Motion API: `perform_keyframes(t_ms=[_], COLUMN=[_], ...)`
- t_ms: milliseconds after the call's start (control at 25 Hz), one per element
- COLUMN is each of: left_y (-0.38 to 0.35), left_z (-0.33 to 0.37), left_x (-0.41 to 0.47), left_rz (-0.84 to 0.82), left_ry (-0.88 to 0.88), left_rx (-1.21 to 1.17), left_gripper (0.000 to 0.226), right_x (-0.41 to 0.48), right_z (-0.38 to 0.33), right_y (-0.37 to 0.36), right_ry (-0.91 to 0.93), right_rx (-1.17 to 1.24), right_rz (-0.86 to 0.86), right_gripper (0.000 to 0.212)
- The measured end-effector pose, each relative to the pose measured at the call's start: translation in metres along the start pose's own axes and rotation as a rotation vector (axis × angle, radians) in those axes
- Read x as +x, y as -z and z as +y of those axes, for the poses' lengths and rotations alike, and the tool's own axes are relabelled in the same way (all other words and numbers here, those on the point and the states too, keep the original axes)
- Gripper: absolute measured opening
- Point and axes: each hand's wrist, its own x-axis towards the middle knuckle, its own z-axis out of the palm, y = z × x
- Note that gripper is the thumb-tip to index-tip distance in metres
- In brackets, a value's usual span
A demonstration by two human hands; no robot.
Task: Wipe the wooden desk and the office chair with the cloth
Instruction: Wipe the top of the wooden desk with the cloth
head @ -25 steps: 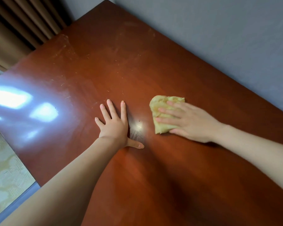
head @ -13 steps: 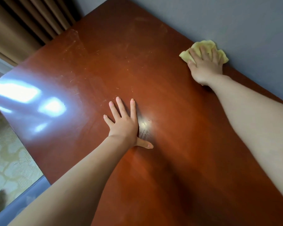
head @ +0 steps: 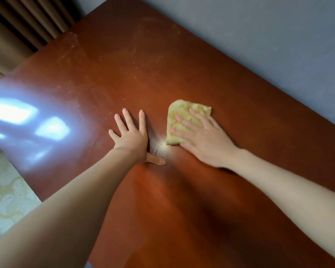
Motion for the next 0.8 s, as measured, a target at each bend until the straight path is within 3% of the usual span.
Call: perform_keyframes(t_ms=[160, 320, 400, 600, 800], left_y=[0.000, -0.001, -0.001, -0.002, -0.001], left_z=[0.001, 0.000, 0.001, 0.003, 0.003], left_x=[-0.001, -0.001, 0.000, 0.002, 0.001], left_rz=[-0.001, -0.005, 0.002, 0.016, 0.032], left_ry=[0.009, 0.021, 0.020, 0.017, 0.012], left_rx=[0.016, 0.031, 0.039, 0.054, 0.060], left_gripper=[0.154, 0.155, 0.155, 0.154, 0.153], right_x=[-0.077, -0.114, -0.116, -0.086, -0.009], right_z=[-0.006, 0.035, 0.066, 0.135, 0.143], right_y=[-0.020, -0.016, -0.007, 0.016, 0.028], right_ry=[0.179, 0.292, 0.206, -0.216, -0.509], right_rx=[-0.041, -0.128, -0.142, -0.029, 0.095], right_rz=[0.002, -0.051, -0.065, -0.055, 0.005], right_gripper=[0.045, 0.049, 0.049, 0.050, 0.048])
